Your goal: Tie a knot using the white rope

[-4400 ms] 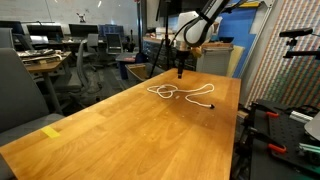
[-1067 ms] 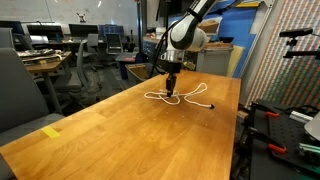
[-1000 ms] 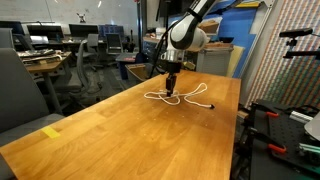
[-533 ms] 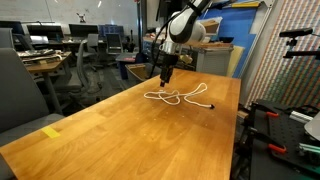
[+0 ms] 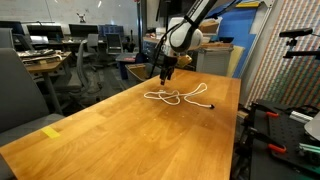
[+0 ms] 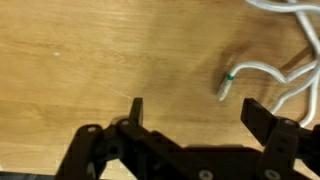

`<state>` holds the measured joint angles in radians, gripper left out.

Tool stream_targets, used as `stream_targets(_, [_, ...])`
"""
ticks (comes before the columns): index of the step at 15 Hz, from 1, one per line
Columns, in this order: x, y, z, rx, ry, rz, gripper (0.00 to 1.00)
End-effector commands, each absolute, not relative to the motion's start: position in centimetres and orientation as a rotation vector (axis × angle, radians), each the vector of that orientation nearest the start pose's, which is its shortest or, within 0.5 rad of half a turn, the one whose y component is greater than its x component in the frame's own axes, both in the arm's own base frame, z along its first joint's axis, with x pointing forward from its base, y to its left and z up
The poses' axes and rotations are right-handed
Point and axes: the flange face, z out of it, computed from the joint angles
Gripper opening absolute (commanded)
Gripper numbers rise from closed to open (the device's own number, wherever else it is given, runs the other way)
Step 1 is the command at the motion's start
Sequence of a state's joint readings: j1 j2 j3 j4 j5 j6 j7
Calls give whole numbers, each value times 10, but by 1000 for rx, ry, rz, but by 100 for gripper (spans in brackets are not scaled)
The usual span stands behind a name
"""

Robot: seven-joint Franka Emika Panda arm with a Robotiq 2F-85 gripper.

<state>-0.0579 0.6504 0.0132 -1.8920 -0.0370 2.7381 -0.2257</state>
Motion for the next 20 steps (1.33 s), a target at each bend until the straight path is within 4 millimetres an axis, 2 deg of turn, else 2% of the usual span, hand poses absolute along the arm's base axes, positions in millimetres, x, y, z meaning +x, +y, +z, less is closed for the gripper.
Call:
stream_targets(1, [668, -21, 157, -3222, -277, -312, 100])
stream_targets(4, [672, -12, 143, -3238, -249, -277, 100])
stream_targets(8, [676, -9, 136, -3239, -203, -266, 100])
stream_targets(9, [676, -10, 134, -3240, -195, -263, 90])
stream_targets(10, [676, -11, 132, -3244, -189, -254, 74])
stream_targets(13, [677, -8, 131, -3248, -180, -222, 50])
stream_targets(16, [675, -3, 133, -3250, -183, -180, 28])
stream_targets(18, [672, -8, 133, -3247, -167, -140, 13])
stream_targets(19, [670, -11, 133, -3244, -158, -127, 7])
stream_targets(20, [669, -12, 134, -3244, -152, -118, 5])
